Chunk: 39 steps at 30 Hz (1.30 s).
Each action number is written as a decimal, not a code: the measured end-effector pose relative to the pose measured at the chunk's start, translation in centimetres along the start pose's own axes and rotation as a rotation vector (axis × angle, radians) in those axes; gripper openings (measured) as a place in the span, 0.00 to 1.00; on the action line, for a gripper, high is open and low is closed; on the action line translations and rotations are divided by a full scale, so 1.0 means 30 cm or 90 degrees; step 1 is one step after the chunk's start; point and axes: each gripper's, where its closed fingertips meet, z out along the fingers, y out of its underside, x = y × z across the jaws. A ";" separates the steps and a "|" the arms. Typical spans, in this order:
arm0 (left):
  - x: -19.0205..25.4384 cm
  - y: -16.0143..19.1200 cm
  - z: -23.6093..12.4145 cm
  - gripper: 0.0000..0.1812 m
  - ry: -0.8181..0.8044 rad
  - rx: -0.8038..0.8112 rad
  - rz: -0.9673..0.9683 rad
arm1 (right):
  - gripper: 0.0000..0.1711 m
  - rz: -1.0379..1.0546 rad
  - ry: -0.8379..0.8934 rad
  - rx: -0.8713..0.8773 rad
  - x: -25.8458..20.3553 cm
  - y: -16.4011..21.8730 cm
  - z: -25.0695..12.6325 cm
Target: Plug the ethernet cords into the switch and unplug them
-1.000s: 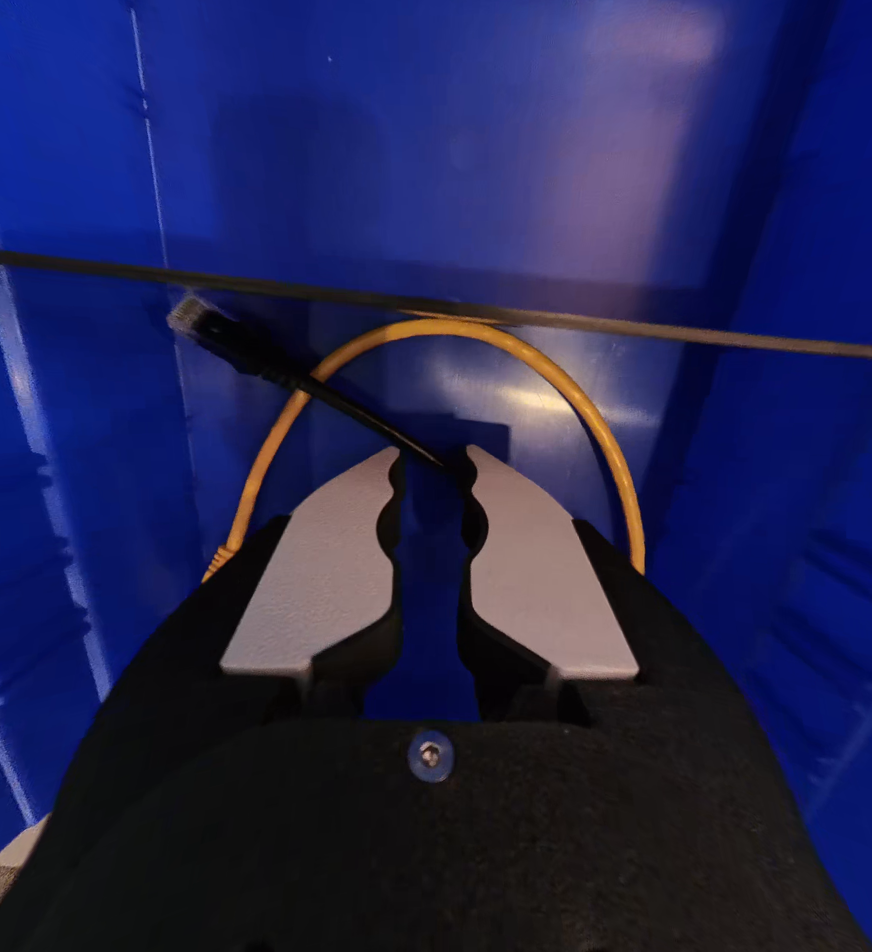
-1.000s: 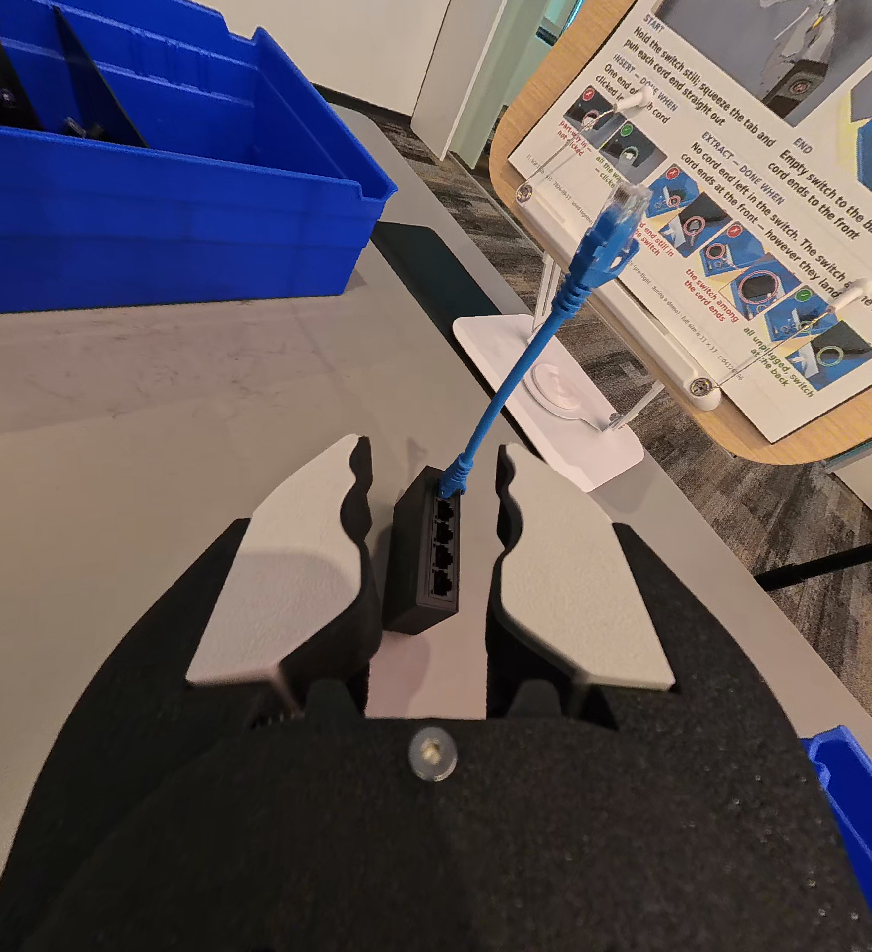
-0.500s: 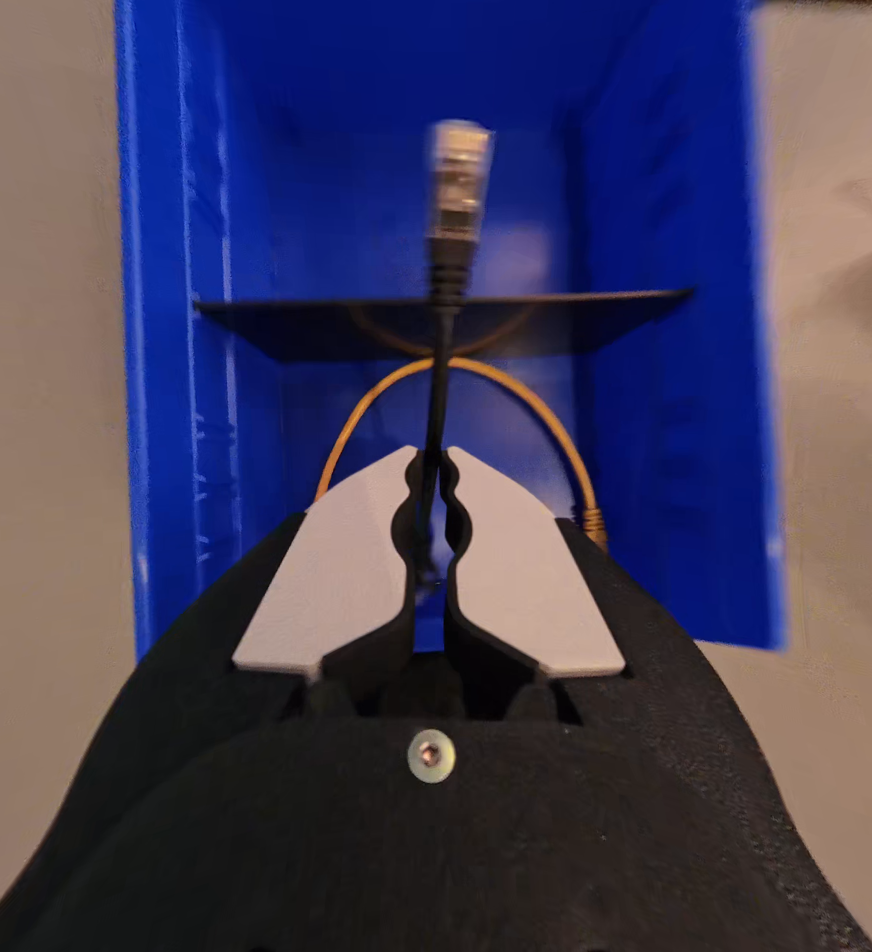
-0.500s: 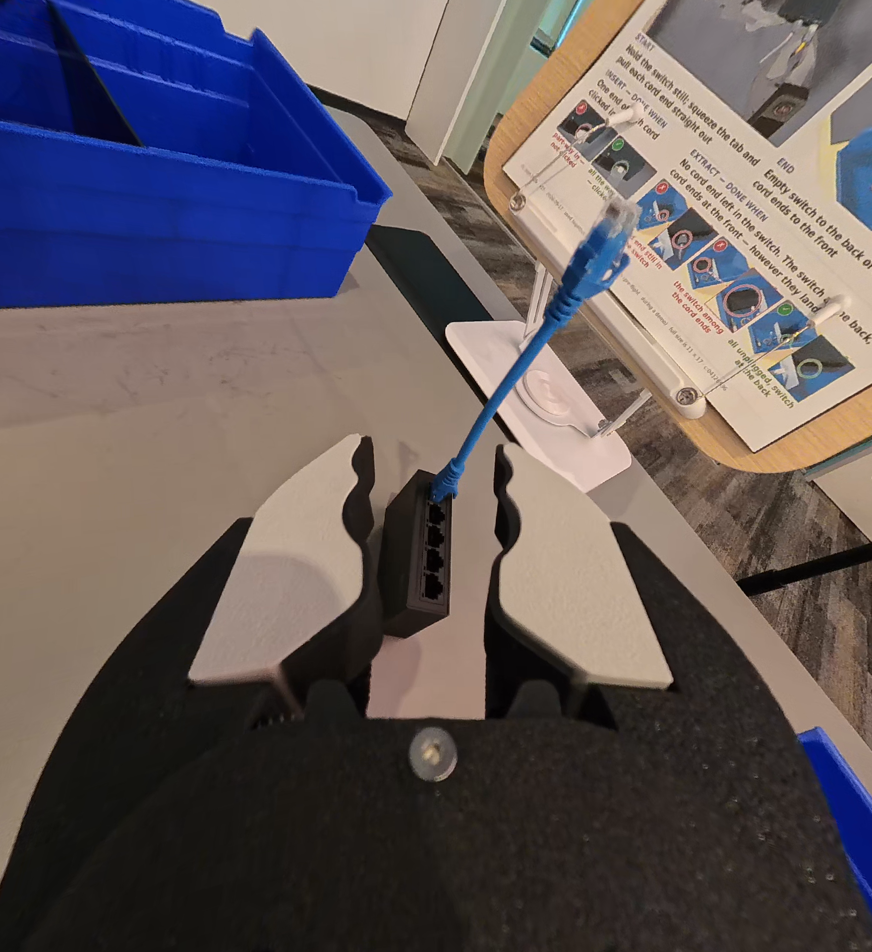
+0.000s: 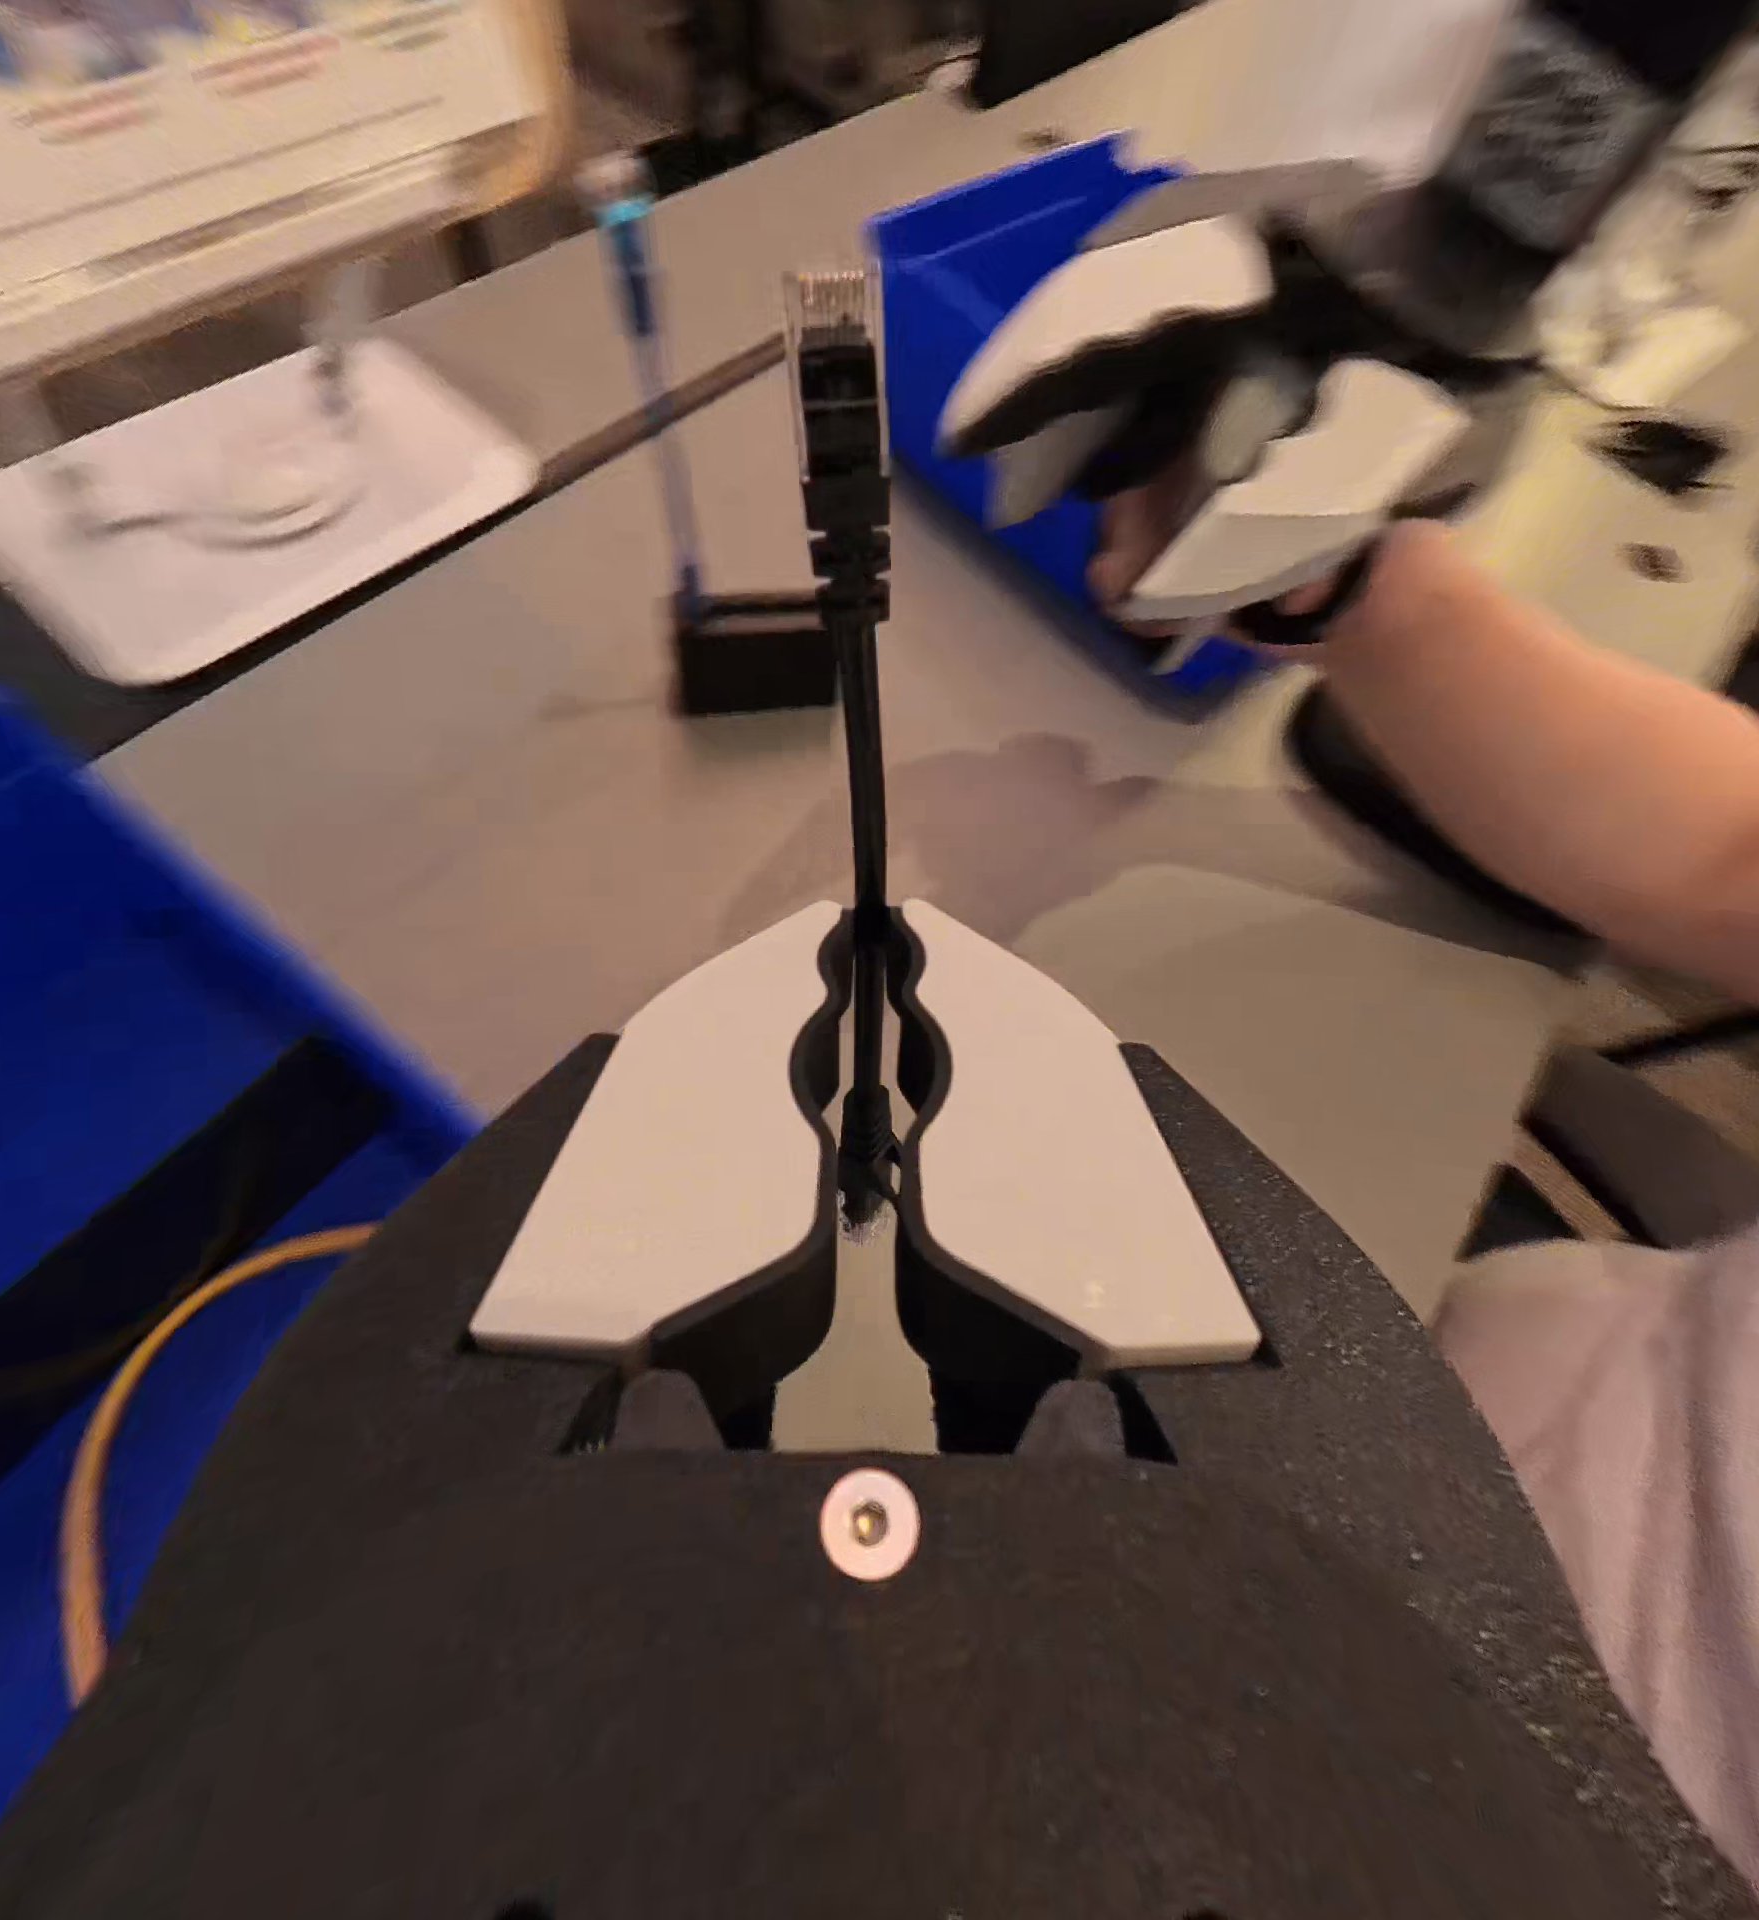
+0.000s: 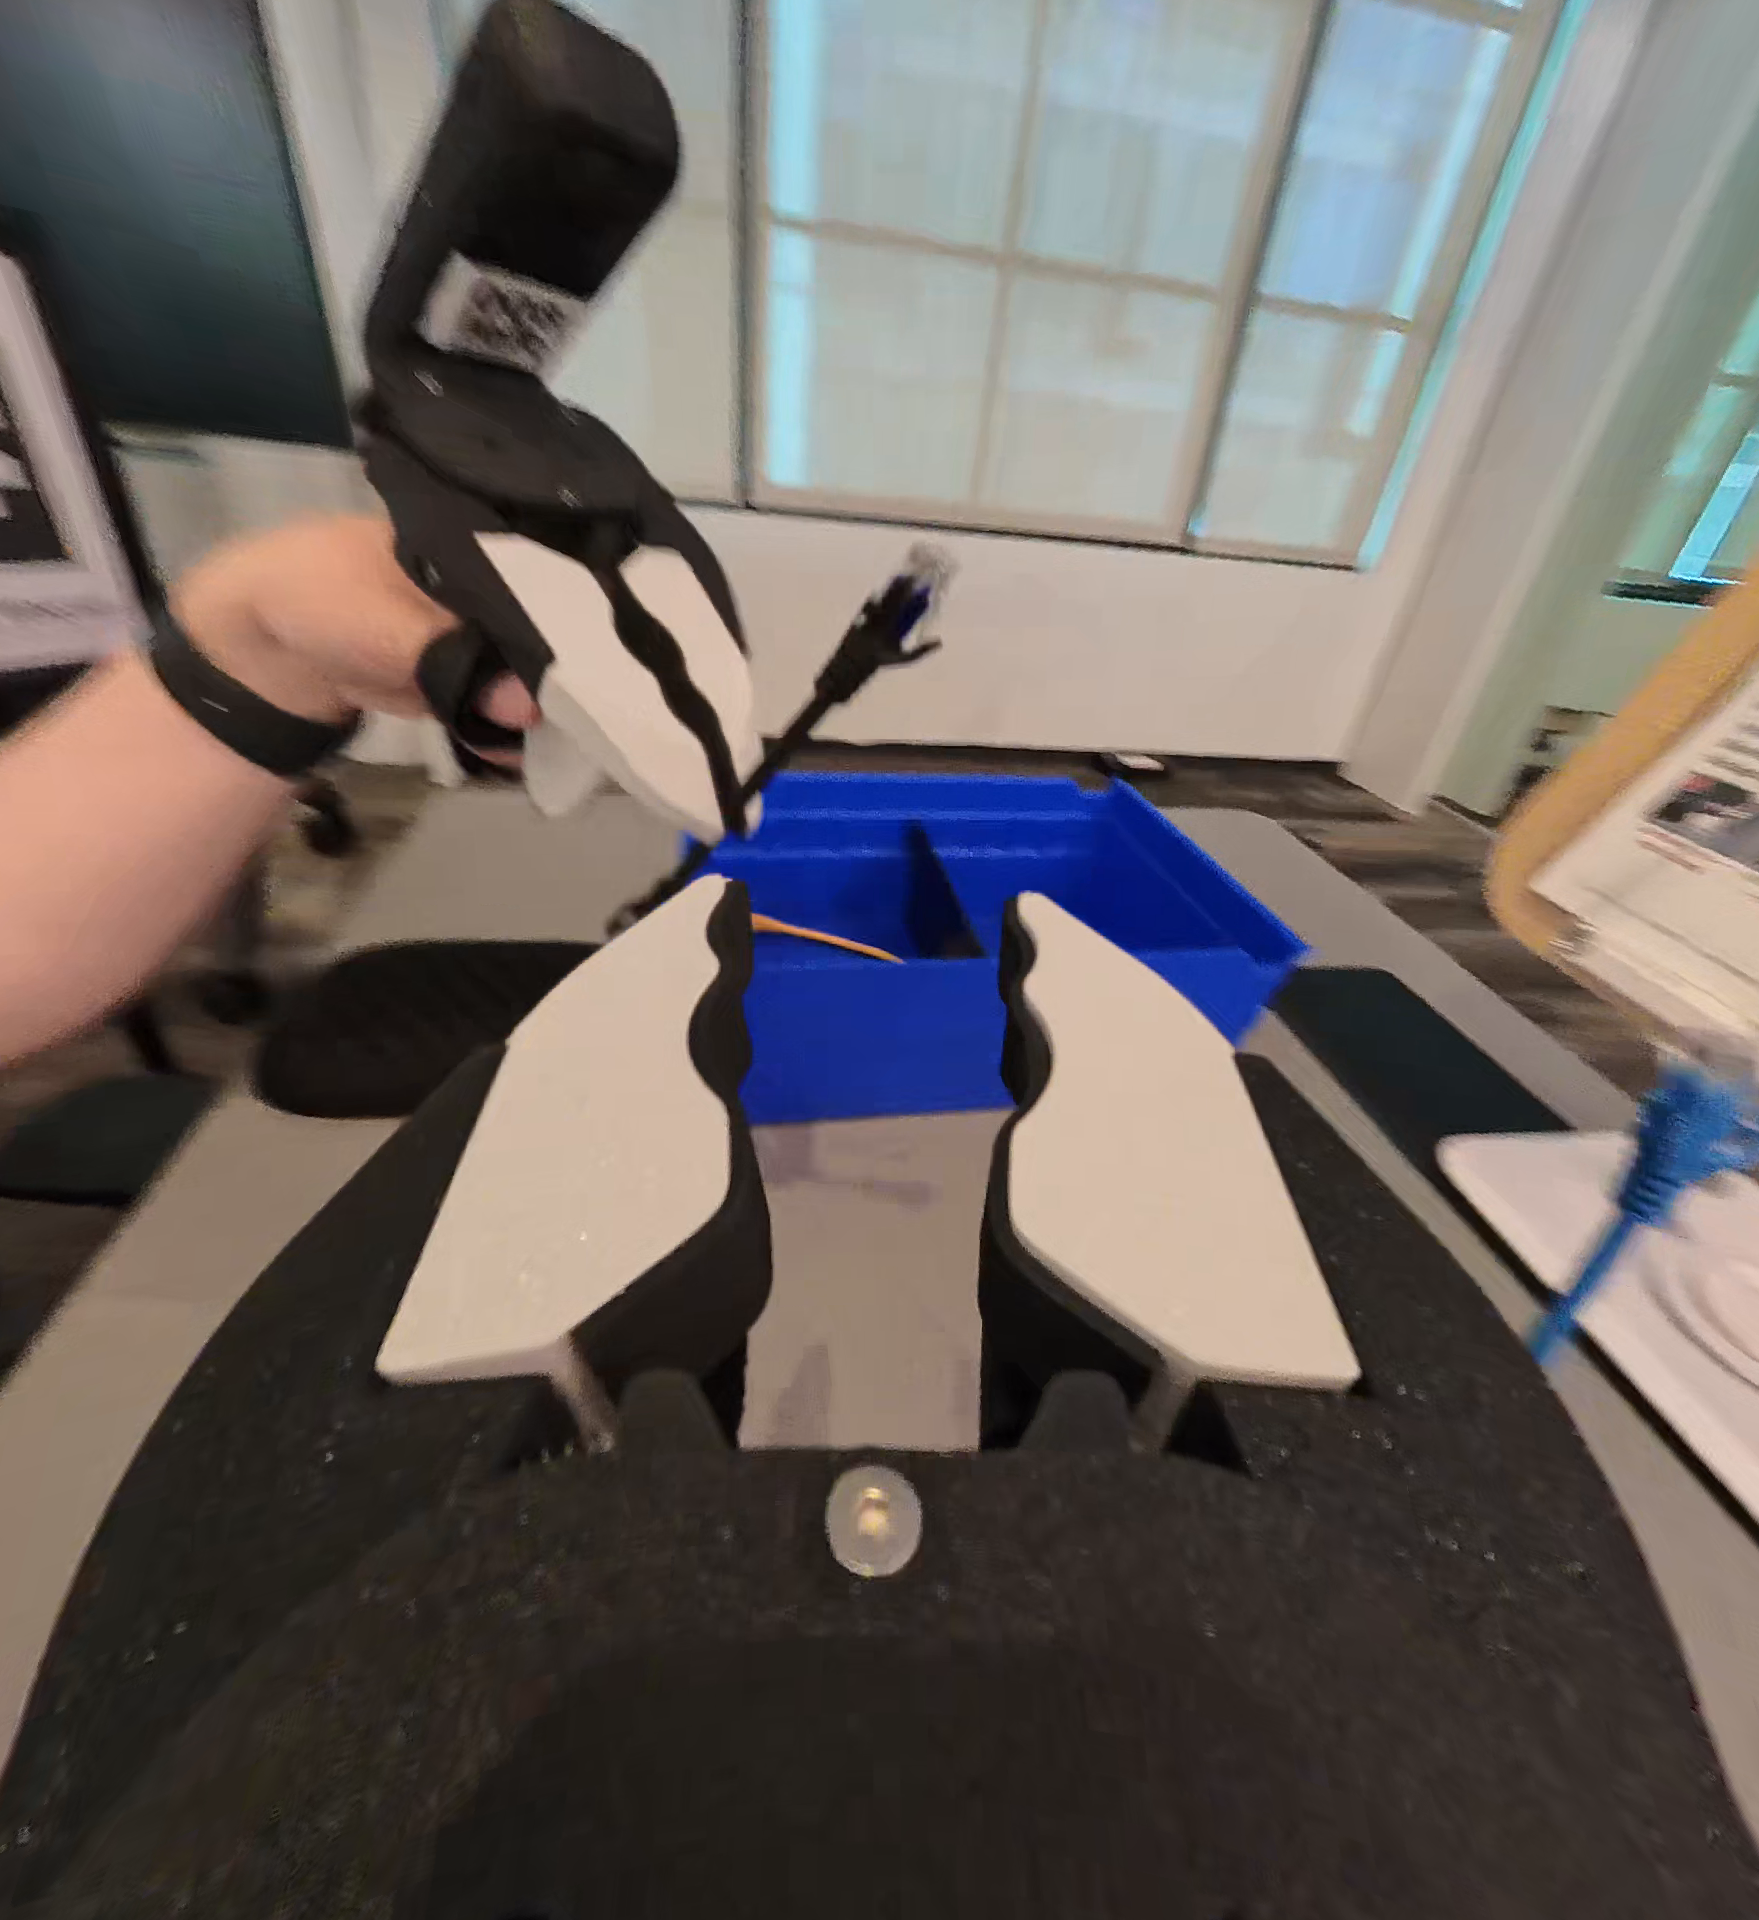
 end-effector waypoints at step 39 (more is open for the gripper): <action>0.201 -0.237 0.206 0.04 -0.053 0.164 0.157 | 0.07 0.187 -0.022 0.106 -0.043 -0.165 -0.038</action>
